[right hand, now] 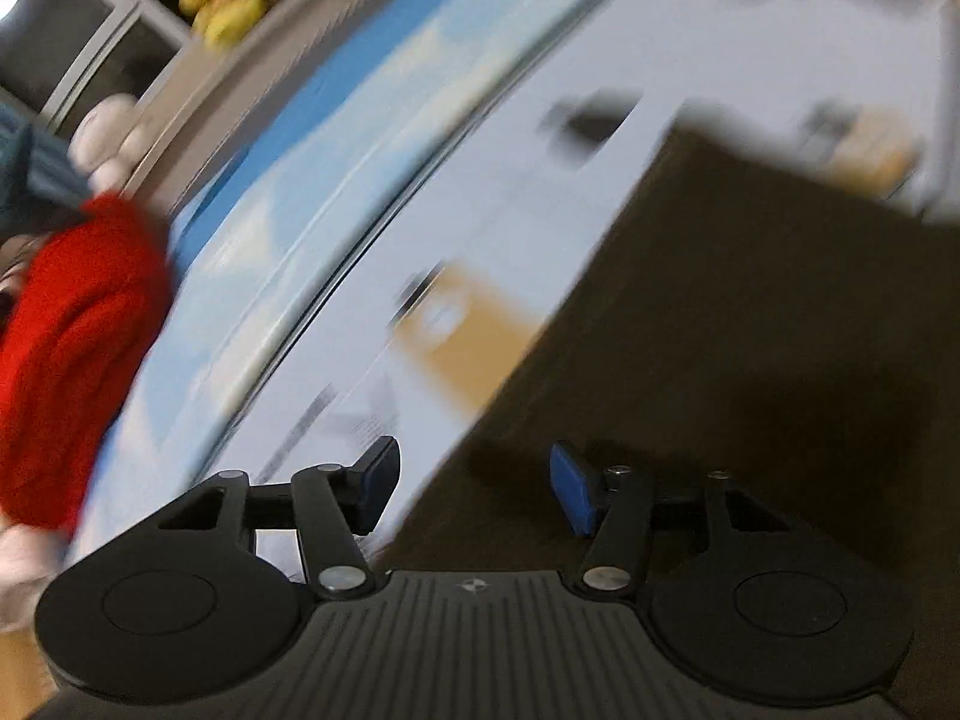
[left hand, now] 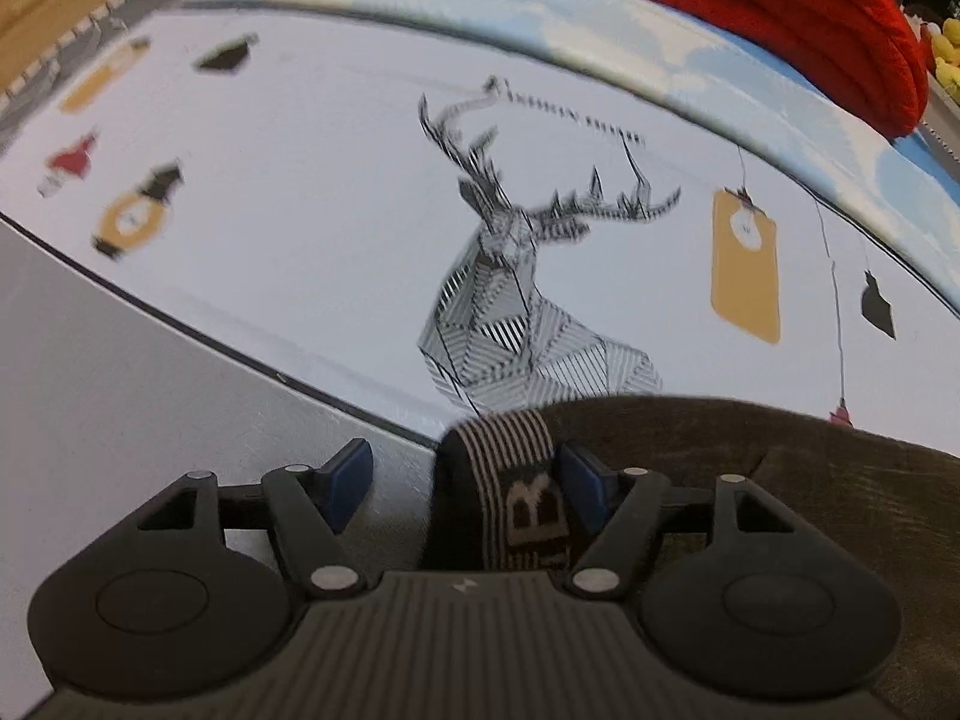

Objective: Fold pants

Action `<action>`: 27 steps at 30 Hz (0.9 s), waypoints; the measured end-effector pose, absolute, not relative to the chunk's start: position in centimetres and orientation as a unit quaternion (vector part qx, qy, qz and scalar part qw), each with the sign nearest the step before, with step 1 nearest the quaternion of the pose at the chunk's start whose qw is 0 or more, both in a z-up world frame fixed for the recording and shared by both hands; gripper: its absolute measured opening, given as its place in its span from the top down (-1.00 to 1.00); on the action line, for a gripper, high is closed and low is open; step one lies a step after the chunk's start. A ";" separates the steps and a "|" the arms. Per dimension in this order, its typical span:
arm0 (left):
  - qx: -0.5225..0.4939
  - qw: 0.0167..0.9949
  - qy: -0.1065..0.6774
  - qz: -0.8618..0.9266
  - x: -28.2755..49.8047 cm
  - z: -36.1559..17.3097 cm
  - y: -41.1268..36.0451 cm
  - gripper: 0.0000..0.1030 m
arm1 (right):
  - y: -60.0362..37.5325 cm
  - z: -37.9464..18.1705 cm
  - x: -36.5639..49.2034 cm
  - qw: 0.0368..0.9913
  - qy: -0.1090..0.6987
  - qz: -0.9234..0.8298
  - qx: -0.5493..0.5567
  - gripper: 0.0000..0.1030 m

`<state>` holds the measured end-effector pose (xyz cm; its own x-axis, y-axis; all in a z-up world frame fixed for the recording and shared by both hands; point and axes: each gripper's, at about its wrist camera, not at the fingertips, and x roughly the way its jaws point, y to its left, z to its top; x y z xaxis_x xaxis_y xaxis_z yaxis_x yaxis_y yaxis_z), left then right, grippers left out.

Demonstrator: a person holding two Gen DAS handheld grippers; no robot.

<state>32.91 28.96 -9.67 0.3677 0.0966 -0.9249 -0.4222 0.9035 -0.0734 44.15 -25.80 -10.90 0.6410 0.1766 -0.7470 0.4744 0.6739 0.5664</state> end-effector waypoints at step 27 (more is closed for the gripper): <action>-0.119 0.881 0.424 0.171 34.2 -6.0 25.6 -0.01 | -27.7 -9.7 42.7 0.850 0.333 -0.158 0.377 0.73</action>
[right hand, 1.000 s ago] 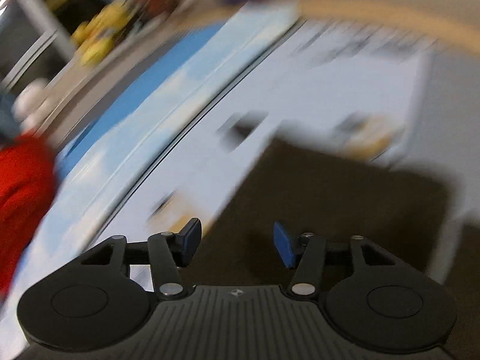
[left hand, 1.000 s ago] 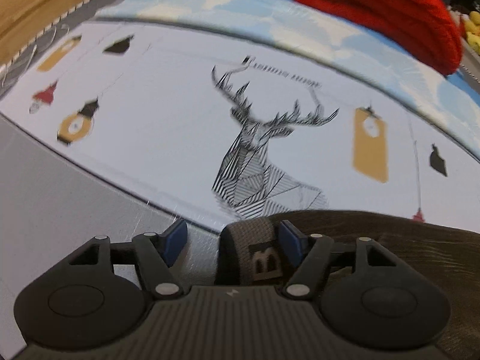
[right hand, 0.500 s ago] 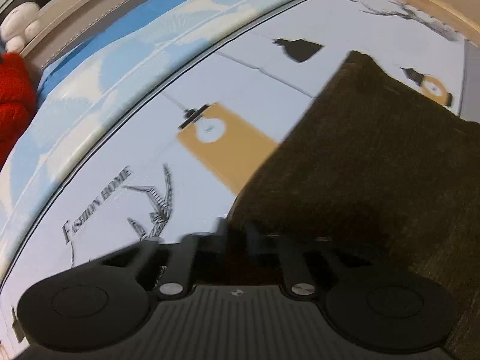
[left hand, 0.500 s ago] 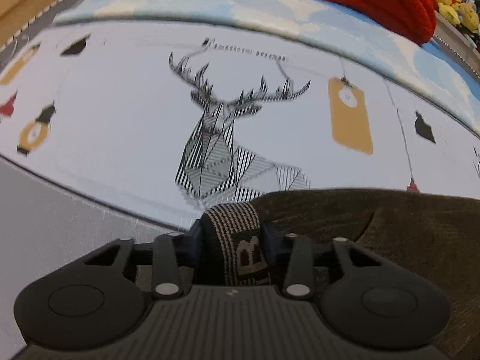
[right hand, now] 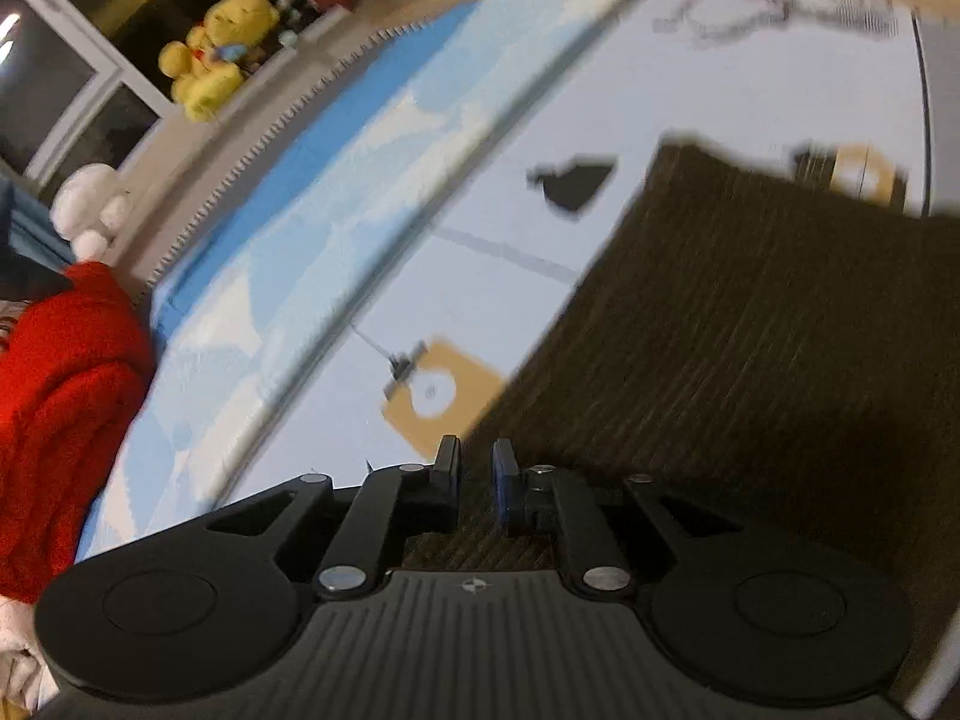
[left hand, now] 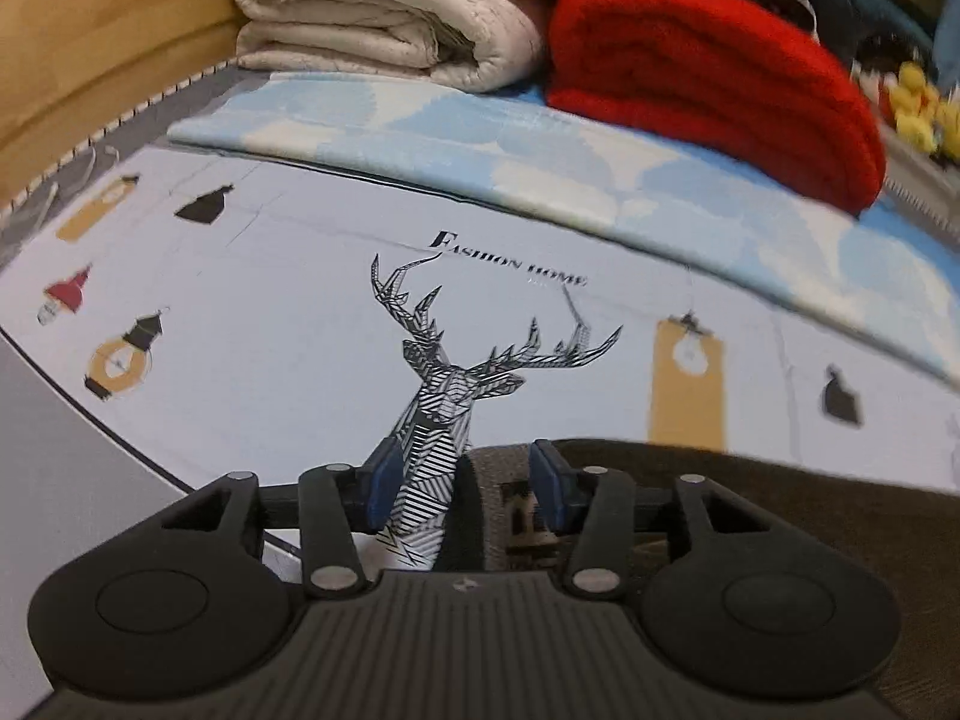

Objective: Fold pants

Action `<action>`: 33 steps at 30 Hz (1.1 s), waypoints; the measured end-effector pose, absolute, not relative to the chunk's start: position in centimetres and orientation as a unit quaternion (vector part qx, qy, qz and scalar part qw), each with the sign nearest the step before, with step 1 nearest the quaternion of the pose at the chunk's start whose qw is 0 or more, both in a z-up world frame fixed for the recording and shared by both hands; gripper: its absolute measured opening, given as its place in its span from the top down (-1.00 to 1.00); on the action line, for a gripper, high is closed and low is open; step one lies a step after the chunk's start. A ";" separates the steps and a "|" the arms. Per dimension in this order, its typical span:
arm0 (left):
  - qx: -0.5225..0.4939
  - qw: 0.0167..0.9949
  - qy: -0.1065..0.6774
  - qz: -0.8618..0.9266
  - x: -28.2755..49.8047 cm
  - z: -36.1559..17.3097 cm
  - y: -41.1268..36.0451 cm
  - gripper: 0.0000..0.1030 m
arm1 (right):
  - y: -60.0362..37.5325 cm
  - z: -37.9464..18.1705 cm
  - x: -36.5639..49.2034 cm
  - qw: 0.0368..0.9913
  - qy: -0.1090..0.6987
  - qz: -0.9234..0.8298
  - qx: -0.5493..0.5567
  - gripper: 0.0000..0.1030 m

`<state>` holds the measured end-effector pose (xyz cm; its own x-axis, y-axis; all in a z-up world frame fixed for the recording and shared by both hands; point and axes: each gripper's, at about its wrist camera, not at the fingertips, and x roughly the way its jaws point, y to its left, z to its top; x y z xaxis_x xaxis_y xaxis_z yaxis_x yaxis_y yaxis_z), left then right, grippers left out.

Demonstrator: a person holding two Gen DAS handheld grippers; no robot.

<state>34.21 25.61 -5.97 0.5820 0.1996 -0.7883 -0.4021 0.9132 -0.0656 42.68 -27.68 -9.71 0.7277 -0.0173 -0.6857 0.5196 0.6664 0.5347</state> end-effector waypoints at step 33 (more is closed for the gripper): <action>-0.282 0.778 0.541 0.149 9.9 -6.9 27.6 -0.36 | -48.8 -13.4 2.9 0.743 0.408 -0.265 0.459 0.24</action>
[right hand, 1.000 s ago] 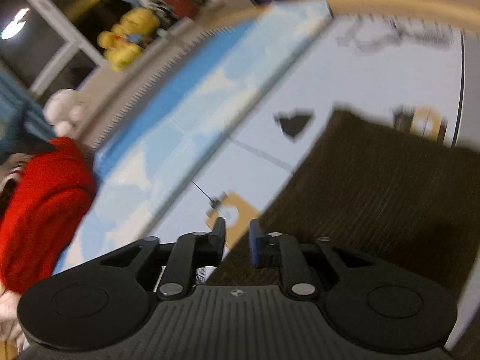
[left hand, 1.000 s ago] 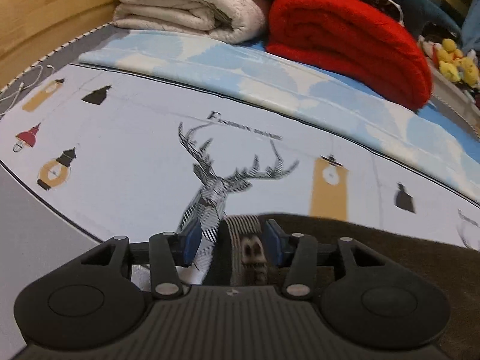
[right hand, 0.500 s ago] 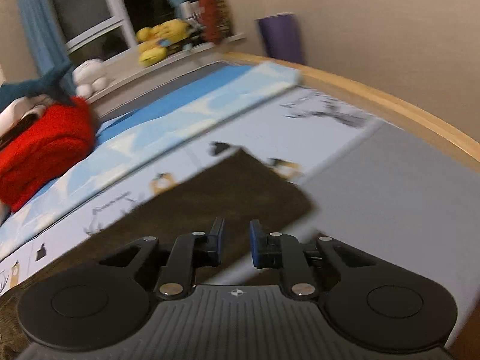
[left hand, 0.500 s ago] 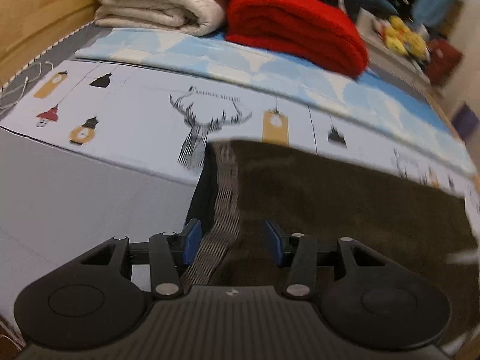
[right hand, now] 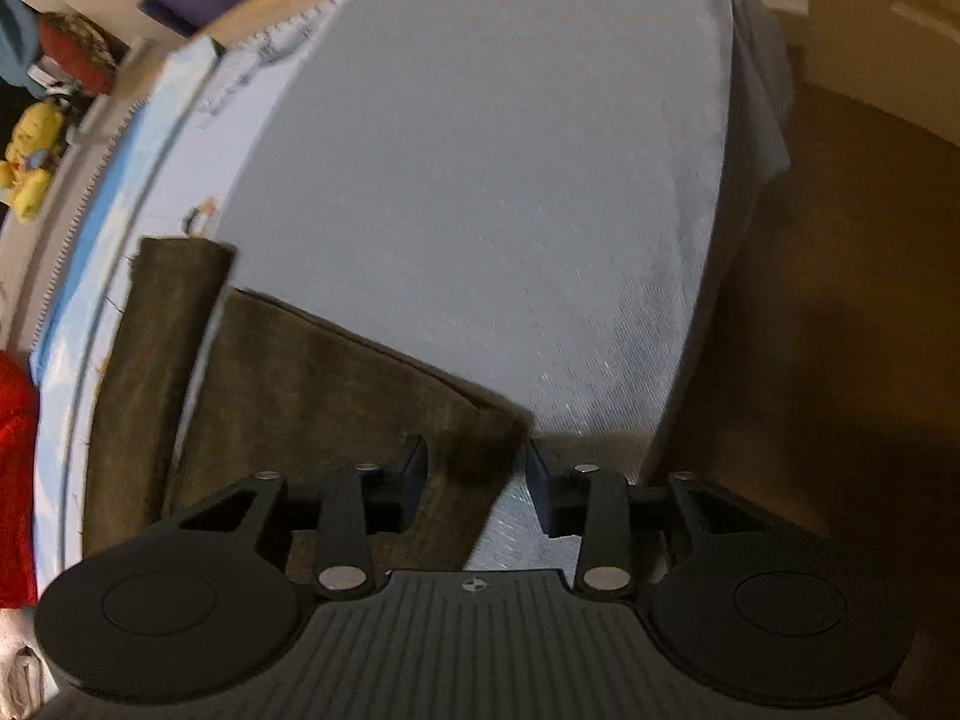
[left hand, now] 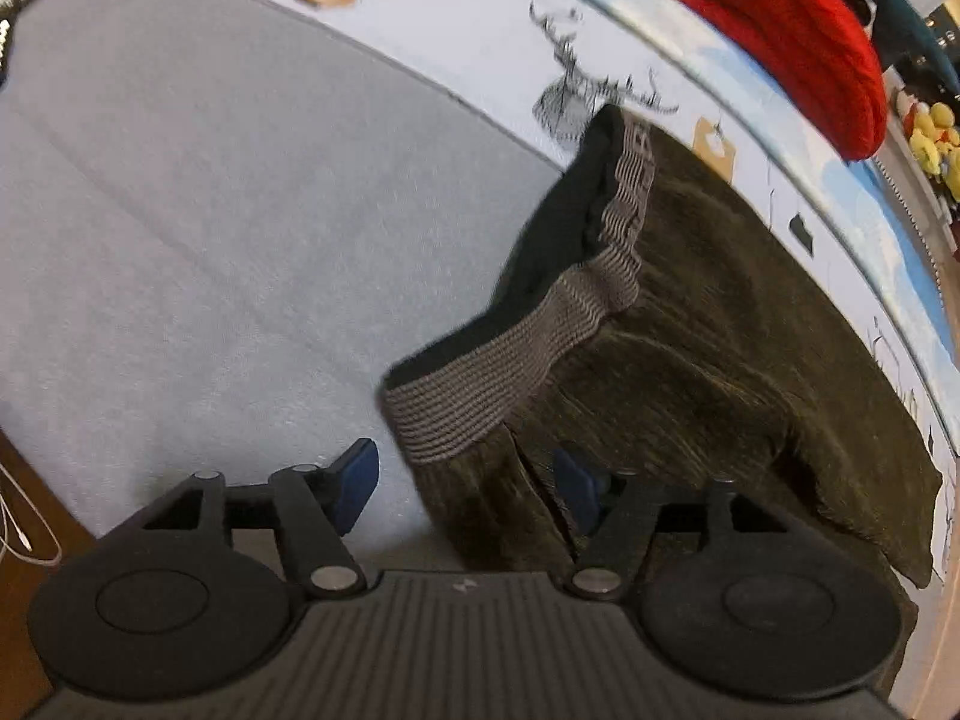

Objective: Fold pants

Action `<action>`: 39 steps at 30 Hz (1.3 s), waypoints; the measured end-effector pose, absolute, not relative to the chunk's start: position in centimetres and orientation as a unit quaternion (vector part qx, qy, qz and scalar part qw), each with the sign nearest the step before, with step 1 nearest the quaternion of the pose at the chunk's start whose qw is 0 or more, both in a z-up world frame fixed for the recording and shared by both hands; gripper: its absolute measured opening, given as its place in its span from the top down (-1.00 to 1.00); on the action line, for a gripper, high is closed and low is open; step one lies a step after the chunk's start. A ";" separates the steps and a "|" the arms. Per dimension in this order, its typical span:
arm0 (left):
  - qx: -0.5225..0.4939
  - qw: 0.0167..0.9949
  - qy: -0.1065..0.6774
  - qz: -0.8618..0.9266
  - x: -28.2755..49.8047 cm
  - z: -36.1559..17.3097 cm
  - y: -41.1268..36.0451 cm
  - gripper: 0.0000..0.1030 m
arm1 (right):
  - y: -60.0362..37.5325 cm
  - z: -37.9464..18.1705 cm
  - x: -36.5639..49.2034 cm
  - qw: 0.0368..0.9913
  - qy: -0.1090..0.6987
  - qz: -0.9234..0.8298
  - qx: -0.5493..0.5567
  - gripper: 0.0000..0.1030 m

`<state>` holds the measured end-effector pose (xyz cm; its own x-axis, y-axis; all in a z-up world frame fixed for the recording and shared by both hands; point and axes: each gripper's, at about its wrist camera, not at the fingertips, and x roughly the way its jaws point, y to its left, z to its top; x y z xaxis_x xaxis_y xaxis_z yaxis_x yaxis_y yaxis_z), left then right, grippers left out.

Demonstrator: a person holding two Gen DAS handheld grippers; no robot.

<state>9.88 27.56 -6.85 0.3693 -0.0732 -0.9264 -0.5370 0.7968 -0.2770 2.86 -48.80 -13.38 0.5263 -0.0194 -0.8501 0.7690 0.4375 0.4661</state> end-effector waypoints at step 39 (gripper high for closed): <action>-0.055 0.857 0.511 0.022 11.1 -2.8 21.8 0.27 | -43.9 -7.0 4.5 0.866 0.343 -0.288 0.224 0.37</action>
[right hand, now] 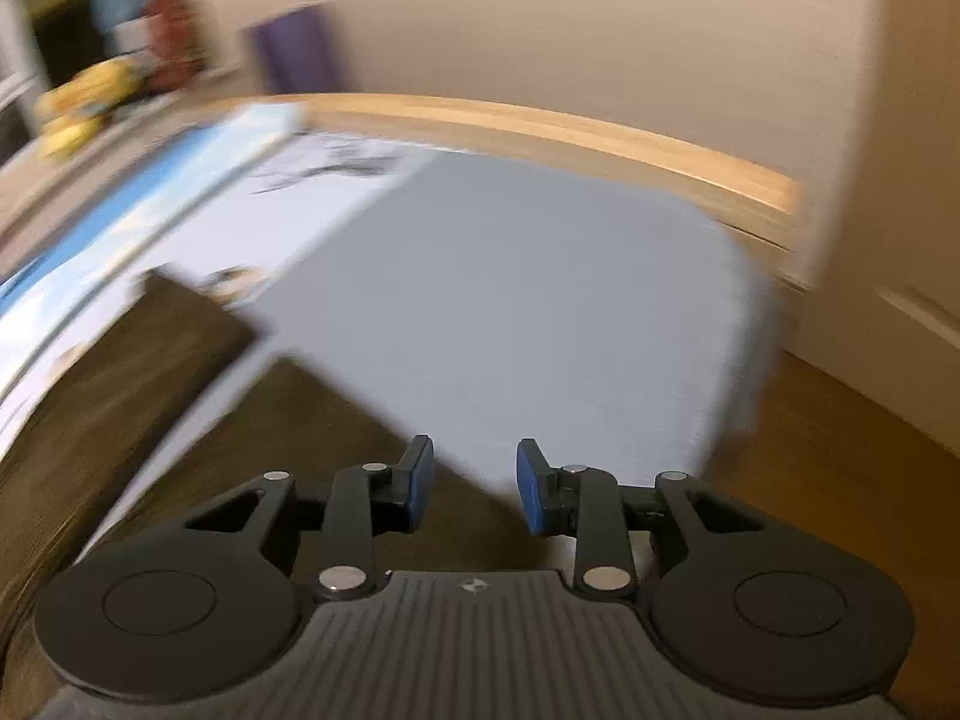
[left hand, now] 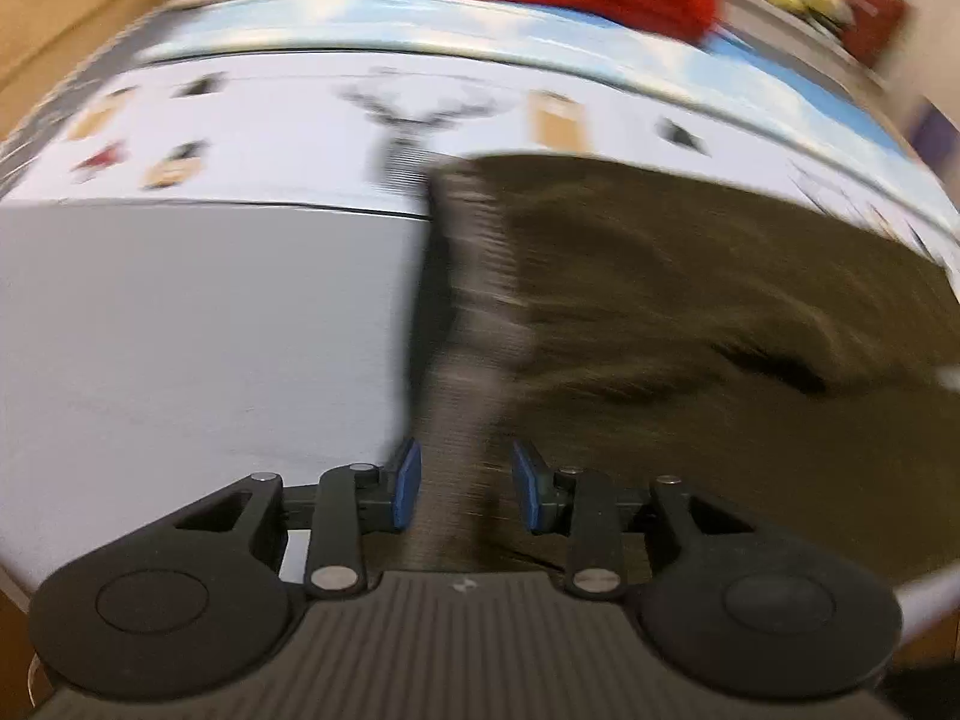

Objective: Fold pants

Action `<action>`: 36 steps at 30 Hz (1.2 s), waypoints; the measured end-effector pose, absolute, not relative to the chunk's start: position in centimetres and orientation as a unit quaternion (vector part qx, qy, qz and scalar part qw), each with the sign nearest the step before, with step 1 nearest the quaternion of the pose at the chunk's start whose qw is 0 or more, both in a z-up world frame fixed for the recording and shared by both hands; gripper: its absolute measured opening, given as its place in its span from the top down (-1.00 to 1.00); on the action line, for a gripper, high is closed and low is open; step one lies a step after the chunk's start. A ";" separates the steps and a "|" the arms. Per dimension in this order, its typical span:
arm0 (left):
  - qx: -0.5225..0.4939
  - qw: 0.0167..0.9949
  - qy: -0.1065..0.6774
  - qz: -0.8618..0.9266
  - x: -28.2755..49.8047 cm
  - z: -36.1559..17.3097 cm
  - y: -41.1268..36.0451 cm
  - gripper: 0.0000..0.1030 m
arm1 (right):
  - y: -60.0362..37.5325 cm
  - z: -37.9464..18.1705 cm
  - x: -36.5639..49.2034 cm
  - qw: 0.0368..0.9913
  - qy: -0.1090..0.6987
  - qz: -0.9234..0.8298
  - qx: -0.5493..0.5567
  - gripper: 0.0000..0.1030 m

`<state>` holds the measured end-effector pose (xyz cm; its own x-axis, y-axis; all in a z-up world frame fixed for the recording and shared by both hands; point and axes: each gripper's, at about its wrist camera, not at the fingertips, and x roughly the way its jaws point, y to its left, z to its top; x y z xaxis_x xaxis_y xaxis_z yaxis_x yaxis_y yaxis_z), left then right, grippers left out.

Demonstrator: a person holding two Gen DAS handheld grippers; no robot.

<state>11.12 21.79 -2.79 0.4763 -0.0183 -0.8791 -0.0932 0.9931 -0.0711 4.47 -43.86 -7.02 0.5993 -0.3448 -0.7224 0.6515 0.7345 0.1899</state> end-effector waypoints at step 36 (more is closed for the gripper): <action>-0.039 0.915 0.394 0.082 15.9 1.3 14.5 -0.32 | -25.8 -0.6 12.9 0.959 0.269 -0.004 0.085 0.31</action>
<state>15.92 14.55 1.31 0.6757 0.1192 -0.7275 -0.1803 0.9836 -0.0062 12.86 -25.83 -0.64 0.8554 0.0379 -0.5166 0.0537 0.9854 0.1613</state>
